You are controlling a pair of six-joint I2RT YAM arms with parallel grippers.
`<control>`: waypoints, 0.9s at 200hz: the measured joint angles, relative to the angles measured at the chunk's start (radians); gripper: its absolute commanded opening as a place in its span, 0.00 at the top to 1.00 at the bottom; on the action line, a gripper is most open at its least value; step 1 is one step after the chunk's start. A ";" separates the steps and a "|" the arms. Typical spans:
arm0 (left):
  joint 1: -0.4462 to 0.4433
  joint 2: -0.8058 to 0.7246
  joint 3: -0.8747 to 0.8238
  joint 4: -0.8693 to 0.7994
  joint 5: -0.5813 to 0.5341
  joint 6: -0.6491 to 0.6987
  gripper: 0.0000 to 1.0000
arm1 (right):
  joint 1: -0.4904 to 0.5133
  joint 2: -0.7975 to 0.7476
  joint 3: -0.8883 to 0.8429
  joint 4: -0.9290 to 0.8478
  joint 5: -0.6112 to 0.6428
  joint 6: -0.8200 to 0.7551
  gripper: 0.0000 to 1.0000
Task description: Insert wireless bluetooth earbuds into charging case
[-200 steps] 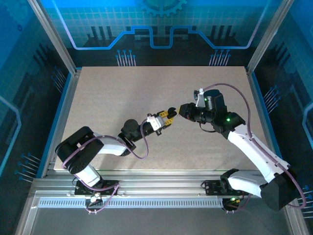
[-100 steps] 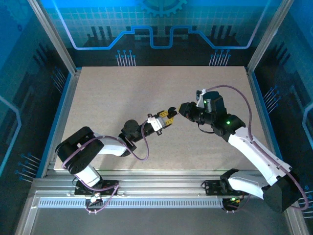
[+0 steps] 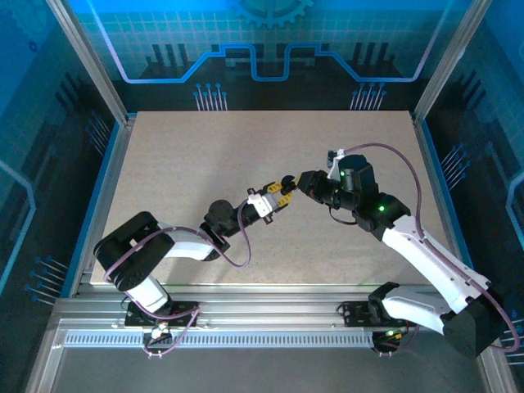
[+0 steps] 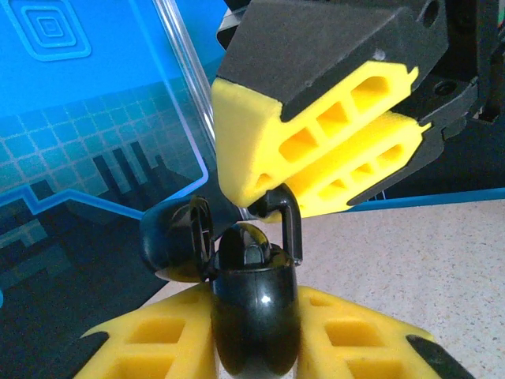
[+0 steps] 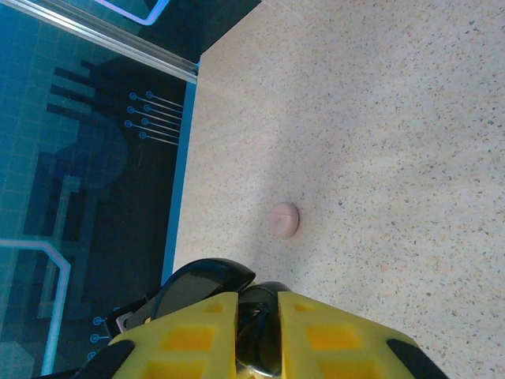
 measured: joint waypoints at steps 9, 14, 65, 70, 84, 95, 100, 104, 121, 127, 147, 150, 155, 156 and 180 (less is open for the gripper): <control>0.000 0.002 0.000 0.002 -0.002 0.000 0.74 | 0.000 -0.001 0.000 0.000 0.002 0.000 0.82; 0.000 0.004 0.000 0.002 -0.002 0.000 0.75 | 0.000 -0.002 0.000 0.000 0.004 0.000 0.82; -0.010 0.022 0.000 0.002 -0.005 0.004 0.74 | 0.004 -0.036 0.000 0.002 0.024 0.000 0.81; -0.010 0.023 0.000 0.001 -0.005 0.005 0.74 | 0.004 -0.036 0.000 0.002 0.025 0.000 0.81; -0.012 0.023 0.000 0.002 -0.005 0.004 0.74 | 0.004 -0.035 0.000 0.003 0.026 0.000 0.81; -0.013 0.023 0.000 0.002 -0.005 0.005 0.74 | 0.004 -0.033 0.000 0.008 0.026 0.000 0.81; -0.013 0.023 0.000 0.002 -0.005 0.005 0.74 | 0.004 -0.031 0.000 0.009 0.026 0.000 0.81; -0.013 0.023 0.000 0.002 -0.005 0.005 0.74 | 0.004 -0.030 0.000 0.011 0.026 0.000 0.81; -0.013 0.023 0.000 0.002 -0.005 0.005 0.74 | 0.005 -0.021 0.000 0.014 0.026 0.000 0.81; -0.013 0.023 0.000 0.002 -0.005 0.005 0.74 | 0.006 -0.017 0.000 0.015 0.026 0.000 0.81; -0.013 0.023 0.001 0.002 -0.005 0.005 0.74 | 0.011 -0.008 0.000 0.017 0.026 0.000 0.81; -0.013 0.023 0.001 0.002 -0.005 0.005 0.74 | 0.012 -0.006 0.000 0.017 0.026 0.000 0.81; -0.013 0.023 0.002 0.002 -0.005 0.005 0.74 | 0.013 -0.005 0.000 0.018 0.026 0.000 0.81; -0.013 0.023 0.002 0.002 -0.005 0.005 0.74 | 0.013 -0.005 0.000 0.018 0.026 0.000 0.81; -0.013 0.023 0.005 0.001 -0.005 0.005 0.74 | 0.017 -0.002 0.000 0.020 0.026 0.000 0.81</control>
